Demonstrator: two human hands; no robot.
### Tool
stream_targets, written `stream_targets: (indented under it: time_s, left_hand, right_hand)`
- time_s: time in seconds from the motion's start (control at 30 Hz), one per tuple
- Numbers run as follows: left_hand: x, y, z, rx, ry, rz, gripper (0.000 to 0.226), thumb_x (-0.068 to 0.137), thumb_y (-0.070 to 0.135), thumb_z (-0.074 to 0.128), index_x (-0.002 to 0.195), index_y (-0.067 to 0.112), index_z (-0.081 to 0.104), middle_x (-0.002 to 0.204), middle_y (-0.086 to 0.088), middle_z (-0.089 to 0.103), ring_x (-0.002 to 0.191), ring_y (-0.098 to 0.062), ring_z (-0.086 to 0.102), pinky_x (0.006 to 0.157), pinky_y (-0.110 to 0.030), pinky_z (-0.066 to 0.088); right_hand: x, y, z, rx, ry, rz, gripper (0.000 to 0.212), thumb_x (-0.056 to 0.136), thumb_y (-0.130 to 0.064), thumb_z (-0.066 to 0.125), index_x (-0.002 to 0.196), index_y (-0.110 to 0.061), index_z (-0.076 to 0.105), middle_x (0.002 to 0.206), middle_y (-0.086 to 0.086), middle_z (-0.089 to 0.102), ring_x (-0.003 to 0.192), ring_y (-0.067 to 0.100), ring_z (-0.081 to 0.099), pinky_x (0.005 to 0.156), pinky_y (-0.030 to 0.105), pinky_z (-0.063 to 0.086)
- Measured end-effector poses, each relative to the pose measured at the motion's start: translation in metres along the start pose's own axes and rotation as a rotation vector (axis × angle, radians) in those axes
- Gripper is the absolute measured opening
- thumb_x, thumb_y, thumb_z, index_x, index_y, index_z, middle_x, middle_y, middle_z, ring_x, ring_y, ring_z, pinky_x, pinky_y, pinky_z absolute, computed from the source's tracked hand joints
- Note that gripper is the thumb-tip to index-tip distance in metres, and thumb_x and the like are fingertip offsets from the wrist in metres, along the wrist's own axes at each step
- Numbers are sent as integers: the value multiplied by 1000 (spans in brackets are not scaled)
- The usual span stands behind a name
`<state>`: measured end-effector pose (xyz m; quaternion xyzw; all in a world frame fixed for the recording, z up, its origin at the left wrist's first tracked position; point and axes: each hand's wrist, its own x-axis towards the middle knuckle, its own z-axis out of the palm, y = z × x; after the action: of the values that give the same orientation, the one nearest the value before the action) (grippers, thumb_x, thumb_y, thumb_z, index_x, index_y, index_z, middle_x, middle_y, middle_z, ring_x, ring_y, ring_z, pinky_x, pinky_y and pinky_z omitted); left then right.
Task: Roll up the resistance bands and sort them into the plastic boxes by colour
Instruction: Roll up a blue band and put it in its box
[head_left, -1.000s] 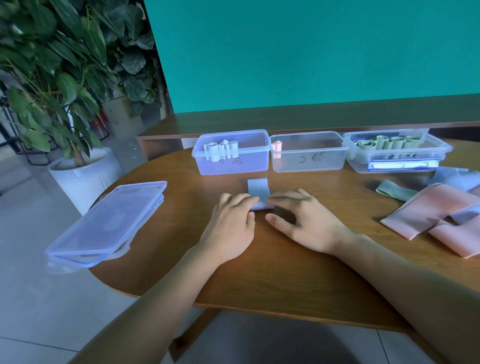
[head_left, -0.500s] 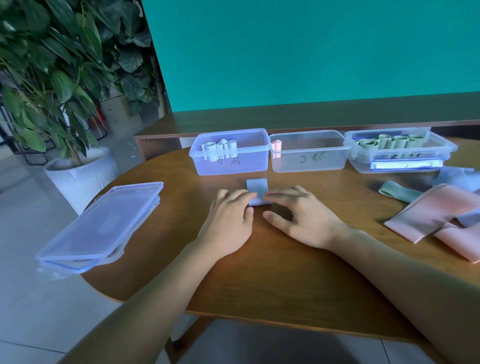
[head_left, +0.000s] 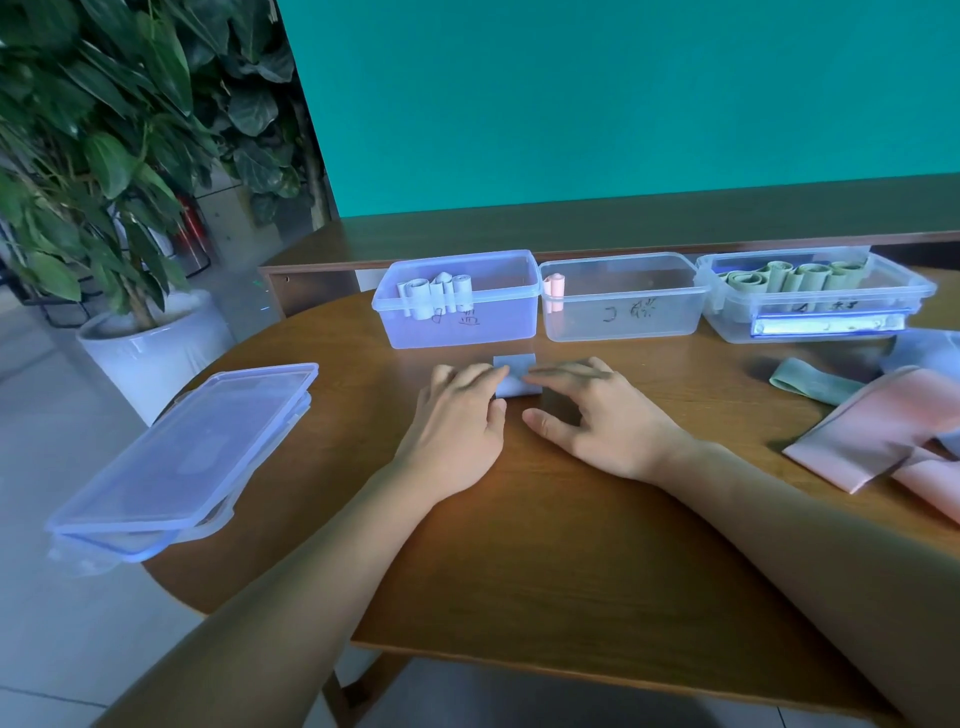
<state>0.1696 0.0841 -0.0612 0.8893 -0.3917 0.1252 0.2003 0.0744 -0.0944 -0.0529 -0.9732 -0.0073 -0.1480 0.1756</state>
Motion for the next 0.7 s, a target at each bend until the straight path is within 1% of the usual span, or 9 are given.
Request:
stream_targets:
  time_s: [0.07, 0.13, 0.2, 0.3, 0.43, 0.53, 0.6, 0.7]
  left_hand:
    - [2, 0, 1, 1, 47, 20, 44, 104, 24, 44, 148, 20, 46, 147, 5, 47, 130, -21, 36, 111, -41, 36]
    - [4, -1, 2, -19, 93, 46, 40, 101, 19, 48, 141, 19, 54, 140, 4, 53, 126, -21, 40, 108, -42, 39]
    - [5, -2, 3, -16, 92, 60, 37, 101, 18, 49, 137, 21, 57, 138, 5, 54, 124, -20, 41, 105, -40, 41]
    - [9, -4, 4, -11, 62, 46, 40, 102, 19, 47, 142, 22, 53, 144, 7, 51, 124, -22, 39, 107, -41, 38]
    - [14, -5, 5, 9, 12, 30, 45, 105, 23, 42, 149, 24, 43, 152, 11, 43, 127, -21, 35, 110, -40, 33]
    - [17, -6, 4, 3, 4, 24, 47, 105, 24, 41, 152, 25, 38, 154, 11, 40, 131, -20, 33, 112, -40, 31]
    - [19, -6, 4, -36, 59, 25, 45, 103, 22, 46, 148, 23, 43, 150, 9, 45, 133, -19, 33, 113, -39, 31]
    - [23, -9, 7, -54, 128, 52, 36, 99, 18, 52, 135, 21, 55, 135, 6, 55, 130, -18, 37, 110, -39, 37]
  right_hand:
    - [4, 2, 2, 0, -5, 12, 57, 98, -59, 47, 149, -33, 44, 152, -11, 47, 136, 18, 38, 115, 46, 35]
    - [8, 4, 3, -5, -10, 17, 58, 98, -59, 47, 150, -34, 42, 151, -10, 48, 135, 19, 39, 114, 46, 35]
    - [12, 6, 4, -17, -17, 21, 60, 97, -60, 45, 151, -34, 39, 152, -10, 46, 136, 20, 38, 114, 46, 34]
    - [17, 7, 5, -19, -4, 20, 61, 97, -60, 48, 151, -33, 40, 155, -10, 44, 137, 20, 37, 114, 47, 34]
    - [19, 10, 7, 34, 57, -7, 54, 96, -54, 54, 144, -30, 49, 146, -10, 51, 132, 18, 42, 112, 46, 38]
    - [22, 12, 8, 27, 41, 9, 56, 96, -55, 53, 147, -31, 47, 150, -11, 47, 136, 17, 39, 114, 46, 37]
    - [26, 14, 9, 12, 27, 18, 59, 96, -57, 51, 149, -32, 44, 153, -11, 45, 137, 19, 39, 114, 48, 35]
    - [32, 16, 10, -12, 11, 40, 61, 97, -57, 50, 152, -33, 40, 156, -12, 41, 140, 21, 36, 116, 46, 32]
